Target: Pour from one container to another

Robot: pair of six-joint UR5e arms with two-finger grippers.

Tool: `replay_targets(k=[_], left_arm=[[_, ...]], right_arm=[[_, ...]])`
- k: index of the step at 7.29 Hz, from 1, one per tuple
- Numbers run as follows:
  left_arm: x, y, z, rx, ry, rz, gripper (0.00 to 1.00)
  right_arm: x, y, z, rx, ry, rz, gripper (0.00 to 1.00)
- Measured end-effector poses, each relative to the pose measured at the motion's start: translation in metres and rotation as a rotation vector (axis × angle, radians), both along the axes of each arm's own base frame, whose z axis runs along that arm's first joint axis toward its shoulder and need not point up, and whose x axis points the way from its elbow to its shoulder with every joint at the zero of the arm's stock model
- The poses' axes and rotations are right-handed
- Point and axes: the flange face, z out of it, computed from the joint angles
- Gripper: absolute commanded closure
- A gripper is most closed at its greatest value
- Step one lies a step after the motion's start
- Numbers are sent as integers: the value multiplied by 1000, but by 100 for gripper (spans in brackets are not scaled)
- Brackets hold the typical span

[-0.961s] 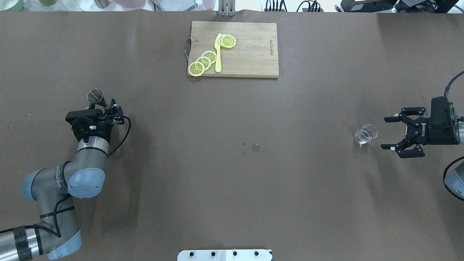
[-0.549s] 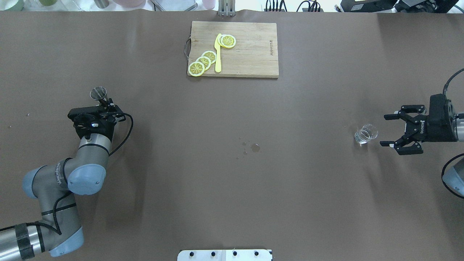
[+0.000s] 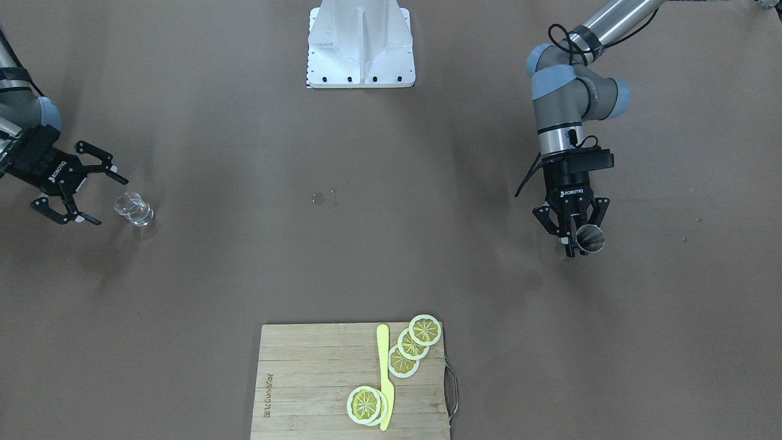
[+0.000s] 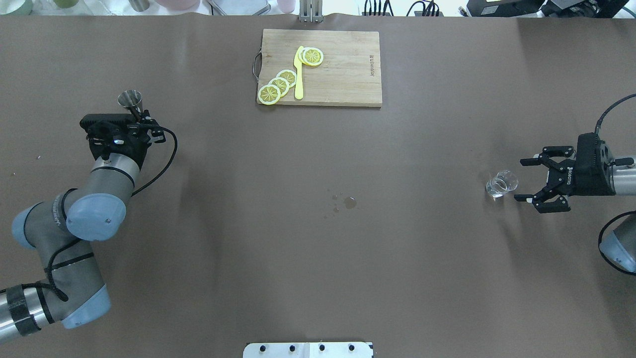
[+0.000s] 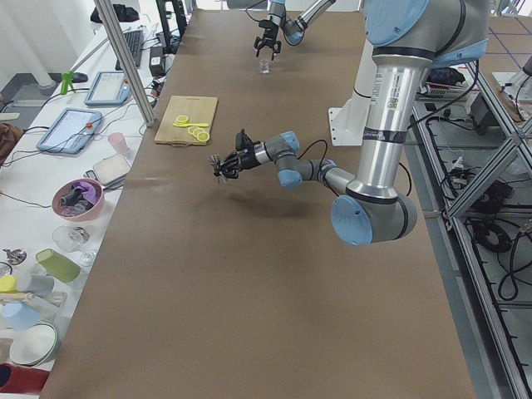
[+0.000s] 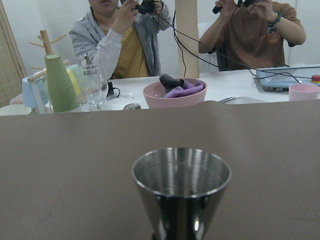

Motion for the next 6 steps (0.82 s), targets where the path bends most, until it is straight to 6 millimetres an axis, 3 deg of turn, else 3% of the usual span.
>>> replay_targets(k=[2, 5, 6], left_arm=[[-9, -7, -31, 41, 0, 130, 100], [9, -13, -92, 155, -3, 308, 100], [9, -14, -102, 175, 26, 351, 100]], right_arm=[[-9, -10, -1, 14, 1, -1, 6], [-20, -16, -5, 23, -2, -4, 6], [-23, -16, -5, 25, -3, -7, 6]])
